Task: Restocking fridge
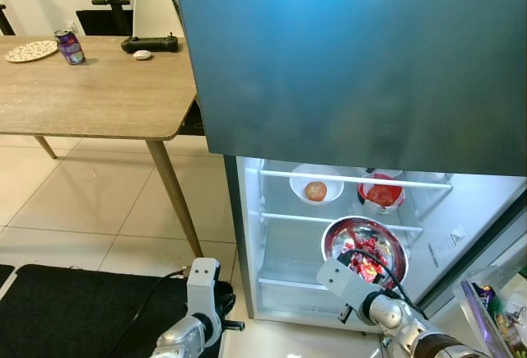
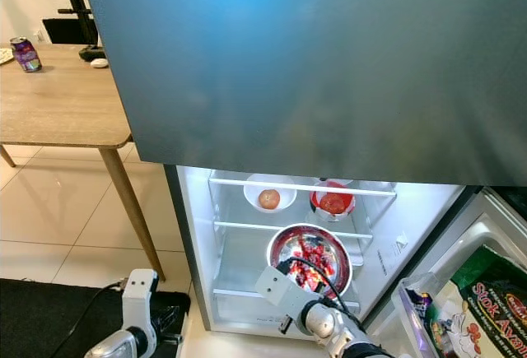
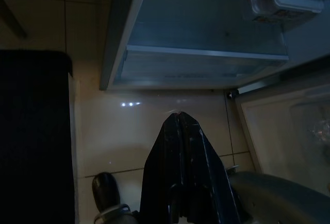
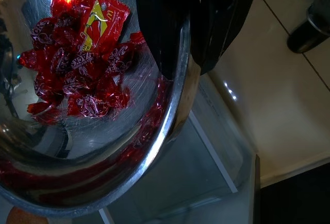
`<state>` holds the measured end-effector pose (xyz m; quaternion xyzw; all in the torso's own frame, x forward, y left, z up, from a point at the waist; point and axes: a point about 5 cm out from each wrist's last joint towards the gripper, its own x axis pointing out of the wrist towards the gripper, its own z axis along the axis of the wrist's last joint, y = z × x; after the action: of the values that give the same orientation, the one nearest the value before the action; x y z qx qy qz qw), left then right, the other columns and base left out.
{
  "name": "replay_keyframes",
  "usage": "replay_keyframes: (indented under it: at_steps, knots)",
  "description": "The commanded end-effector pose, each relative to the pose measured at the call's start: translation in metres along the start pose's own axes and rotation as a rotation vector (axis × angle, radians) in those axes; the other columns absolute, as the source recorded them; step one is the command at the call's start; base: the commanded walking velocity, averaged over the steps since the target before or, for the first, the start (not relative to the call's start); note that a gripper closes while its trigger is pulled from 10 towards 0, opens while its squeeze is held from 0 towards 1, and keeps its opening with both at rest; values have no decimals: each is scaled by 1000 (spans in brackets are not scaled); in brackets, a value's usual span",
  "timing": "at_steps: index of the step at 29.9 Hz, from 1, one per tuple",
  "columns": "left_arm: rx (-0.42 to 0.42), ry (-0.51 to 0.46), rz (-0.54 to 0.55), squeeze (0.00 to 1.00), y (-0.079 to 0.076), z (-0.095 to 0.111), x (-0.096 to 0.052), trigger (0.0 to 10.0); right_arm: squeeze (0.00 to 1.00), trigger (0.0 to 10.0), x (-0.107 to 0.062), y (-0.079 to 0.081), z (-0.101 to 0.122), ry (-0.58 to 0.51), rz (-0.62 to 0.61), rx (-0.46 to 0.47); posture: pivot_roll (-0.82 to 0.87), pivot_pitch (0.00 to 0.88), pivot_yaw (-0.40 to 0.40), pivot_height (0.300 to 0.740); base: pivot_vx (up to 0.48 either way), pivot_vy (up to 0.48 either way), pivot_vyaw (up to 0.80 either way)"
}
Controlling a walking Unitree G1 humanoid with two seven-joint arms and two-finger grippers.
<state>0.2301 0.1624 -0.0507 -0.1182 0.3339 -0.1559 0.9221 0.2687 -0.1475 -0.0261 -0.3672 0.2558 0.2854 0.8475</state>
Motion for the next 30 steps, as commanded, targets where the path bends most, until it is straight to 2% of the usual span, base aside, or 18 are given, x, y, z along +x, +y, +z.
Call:
replay_keyframes:
  at_steps: [1,30]
  knots:
    - [-10,37,-16,0,-4,-10,-1,10000,0,10000,-1,-3,-3,14,-14,-12,-98,0,10,740,247,0,0]
    - [5,48,-33,0,-6,-13,-1,10000,0,10000,-2,-3,-6,24,-18,-3,-100,0,12,740,283,0,0]
